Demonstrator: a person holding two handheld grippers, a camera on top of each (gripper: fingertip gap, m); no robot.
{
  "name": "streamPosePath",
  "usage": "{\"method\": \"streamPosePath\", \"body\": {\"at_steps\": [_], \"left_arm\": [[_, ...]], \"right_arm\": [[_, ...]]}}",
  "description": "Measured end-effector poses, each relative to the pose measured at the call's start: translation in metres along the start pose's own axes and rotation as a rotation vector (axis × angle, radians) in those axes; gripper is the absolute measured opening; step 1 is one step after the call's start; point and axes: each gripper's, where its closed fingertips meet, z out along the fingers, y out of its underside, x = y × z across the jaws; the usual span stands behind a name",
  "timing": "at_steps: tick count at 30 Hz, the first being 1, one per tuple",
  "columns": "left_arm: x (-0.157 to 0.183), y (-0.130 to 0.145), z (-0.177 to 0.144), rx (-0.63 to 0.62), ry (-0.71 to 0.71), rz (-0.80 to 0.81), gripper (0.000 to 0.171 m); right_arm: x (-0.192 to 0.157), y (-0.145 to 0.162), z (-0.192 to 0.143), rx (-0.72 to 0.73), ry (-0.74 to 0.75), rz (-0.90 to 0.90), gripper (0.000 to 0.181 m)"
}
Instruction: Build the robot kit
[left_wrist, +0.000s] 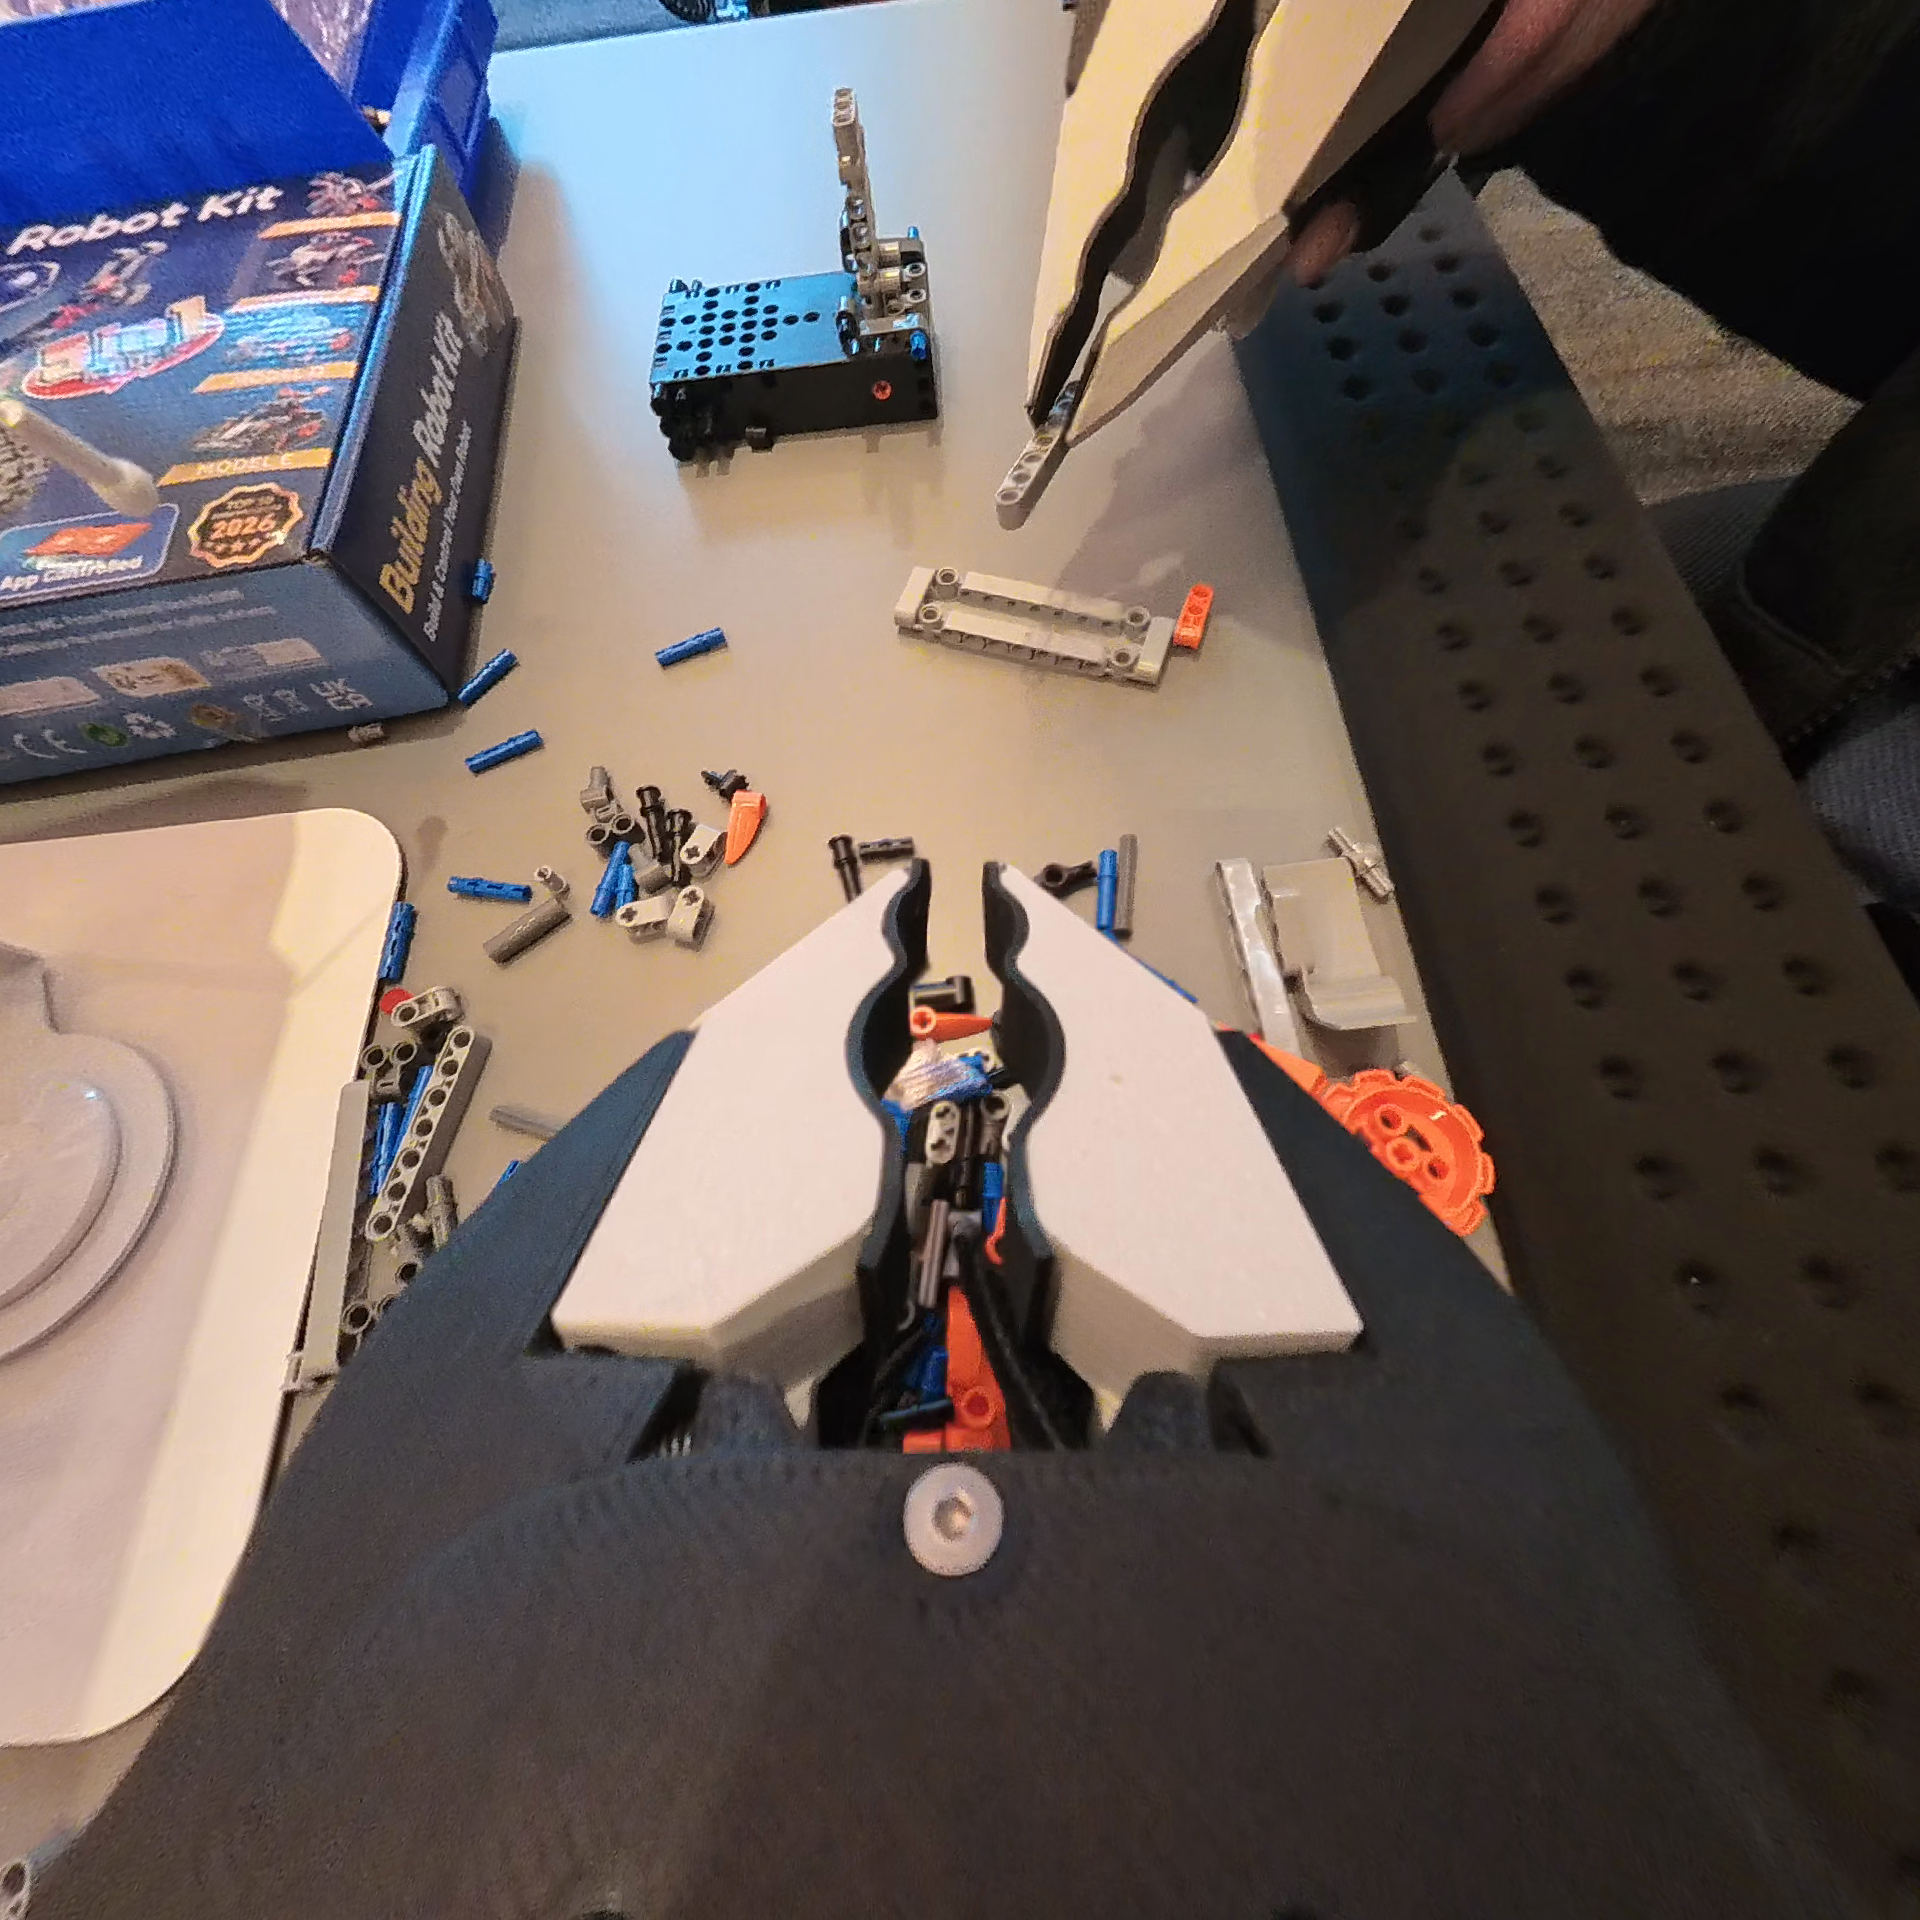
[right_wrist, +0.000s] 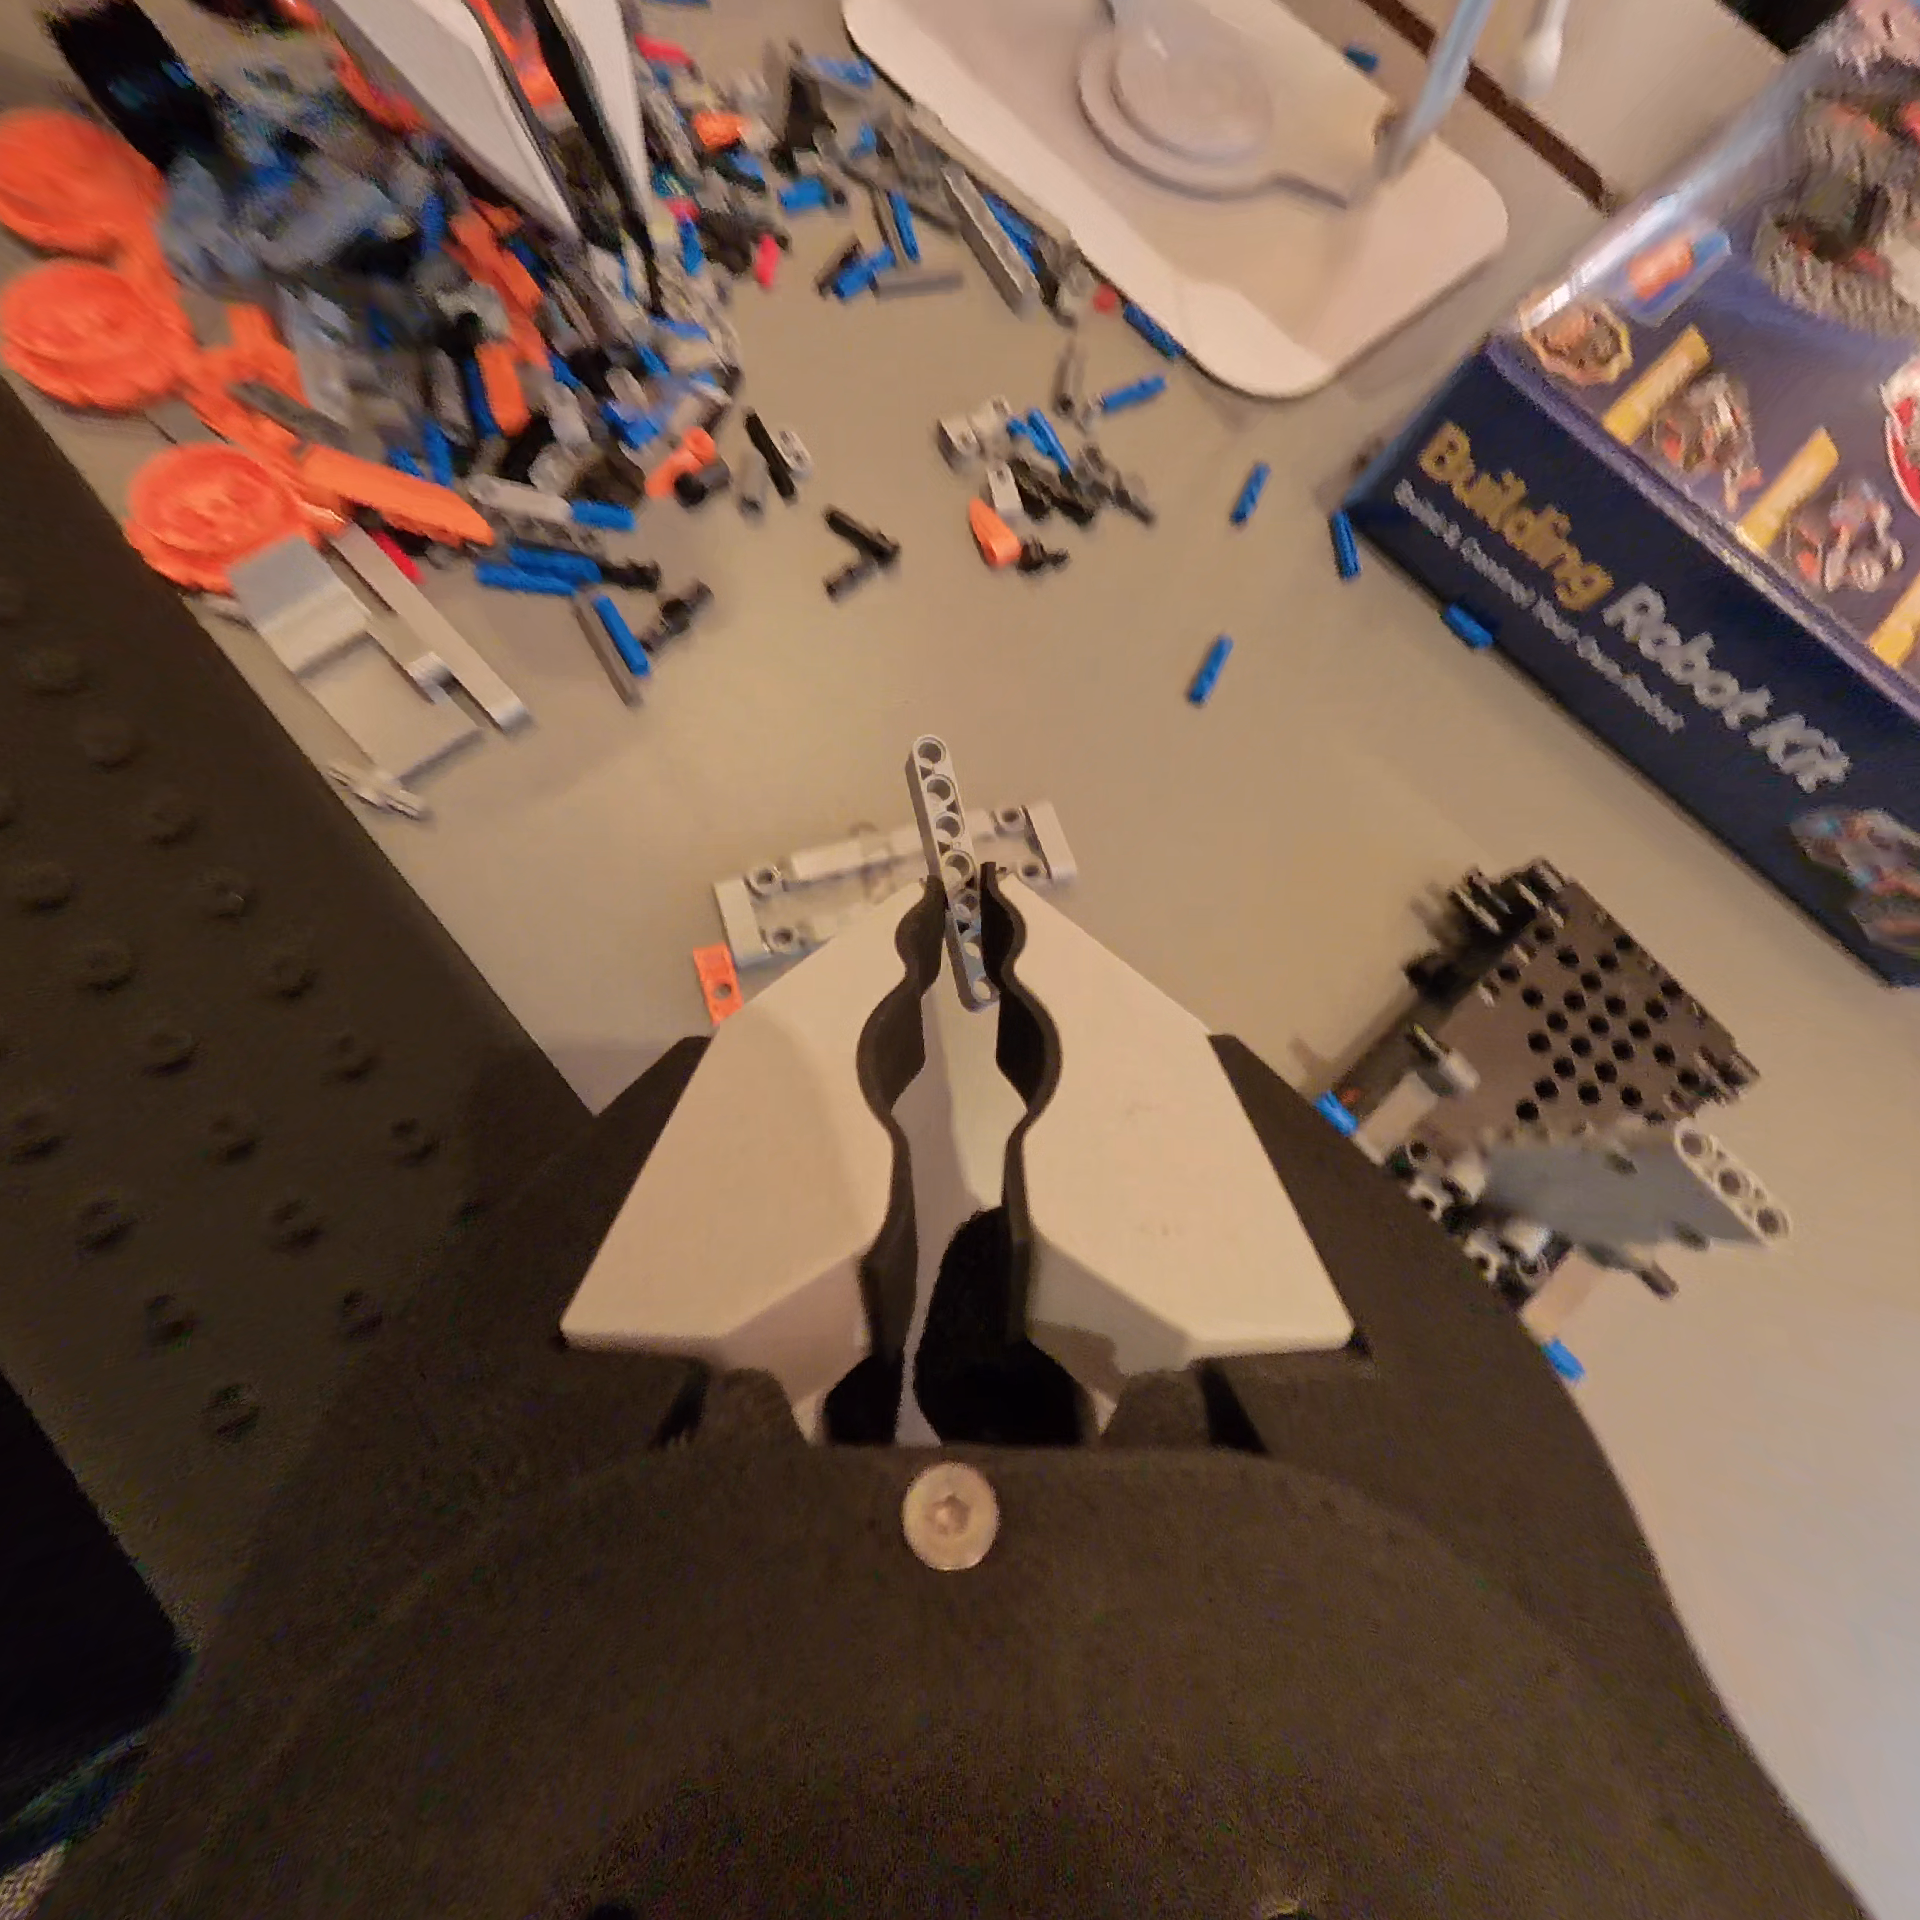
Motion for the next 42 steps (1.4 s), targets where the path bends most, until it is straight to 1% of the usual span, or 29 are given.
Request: {"method": "streamPosePath", "body": {"at_steps": [5, 8, 13, 16, 18, 23, 26, 29, 31, 33, 36, 38, 40, 42], "left_arm": [[-0.009, 0.003, -0.009, -0.012, -0.03, -0.01, 0.008], [-0.02, 0.005, -0.02, -0.038, -0.076, 0.001, 0.008], [-0.044, 0.015, -0.047, -0.079, -0.173, -0.011, 0.008], [-0.055, 0.02, -0.061, -0.086, -0.203, -0.044, 0.008], [-0.06, 0.024, -0.066, -0.092, -0.219, -0.062, 0.007], [-0.062, 0.033, -0.066, -0.129, -0.221, -0.09, 0.007], [-0.061, 0.038, -0.059, -0.152, -0.213, -0.105, 0.007], [-0.064, 0.046, -0.05, -0.183, -0.212, -0.127, 0.007], [-0.066, 0.05, -0.046, -0.203, -0.226, -0.135, 0.007], [-0.07, 0.054, -0.045, -0.218, -0.248, -0.14, 0.007], [-0.073, 0.059, -0.045, -0.231, -0.268, -0.147, 0.007], [-0.075, 0.06, -0.045, -0.225, -0.271, -0.159, 0.008], [-0.076, 0.061, -0.045, -0.219, -0.27, -0.165, 0.007], [-0.076, 0.061, -0.046, -0.213, -0.271, -0.17, 0.008]], "right_arm": [[0.009, 0.031, -0.002, -0.081, 0.059, 0.043, 0.005], [0.01, 0.051, -0.002, -0.144, 0.07, 0.065, 0.005], [0.009, 0.066, -0.001, -0.188, 0.064, 0.078, 0.005], [0.008, 0.065, 0.0, -0.185, 0.055, 0.08, 0.005], [0.007, 0.064, 0.001, -0.186, 0.04, 0.078, 0.011], [0.006, 0.06, -0.002, -0.189, 0.024, 0.079, 0.019], [0.008, 0.044, -0.007, -0.145, 0.029, 0.065, 0.015], [-0.006, 0.004, 0.005, -0.072, -0.03, 0.021, 0.013], [-0.018, -0.031, 0.026, -0.025, -0.075, -0.014, 0.011], [-0.028, -0.064, 0.055, 0.013, -0.14, -0.001, 0.009], [-0.033, -0.093, 0.108, -0.014, -0.225, 0.072, 0.005], [-0.04, -0.104, 0.139, -0.043, -0.28, 0.126, 0.006], [-0.039, -0.108, 0.161, -0.082, -0.244, 0.104, 0.007], [-0.037, -0.106, 0.175, -0.124, -0.222, 0.095, 0.01]]}}
